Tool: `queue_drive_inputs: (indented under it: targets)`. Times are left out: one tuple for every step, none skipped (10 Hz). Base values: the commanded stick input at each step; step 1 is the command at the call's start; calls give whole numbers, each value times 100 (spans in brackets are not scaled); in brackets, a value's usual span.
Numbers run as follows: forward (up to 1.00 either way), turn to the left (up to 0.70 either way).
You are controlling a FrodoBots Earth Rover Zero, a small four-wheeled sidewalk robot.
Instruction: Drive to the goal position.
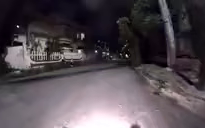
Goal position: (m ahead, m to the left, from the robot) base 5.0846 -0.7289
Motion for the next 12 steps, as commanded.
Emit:
queue_drive_inputs:
  targets:
    - [70,0]
    - [70,0]
    - [70,0]
    - [70,0]
    - [70,0]
    - [70,0]
    - [70,0]
    - [70,0]
    - [70,0]
    - [70,0]
    - [70,0]
    - [70,0]
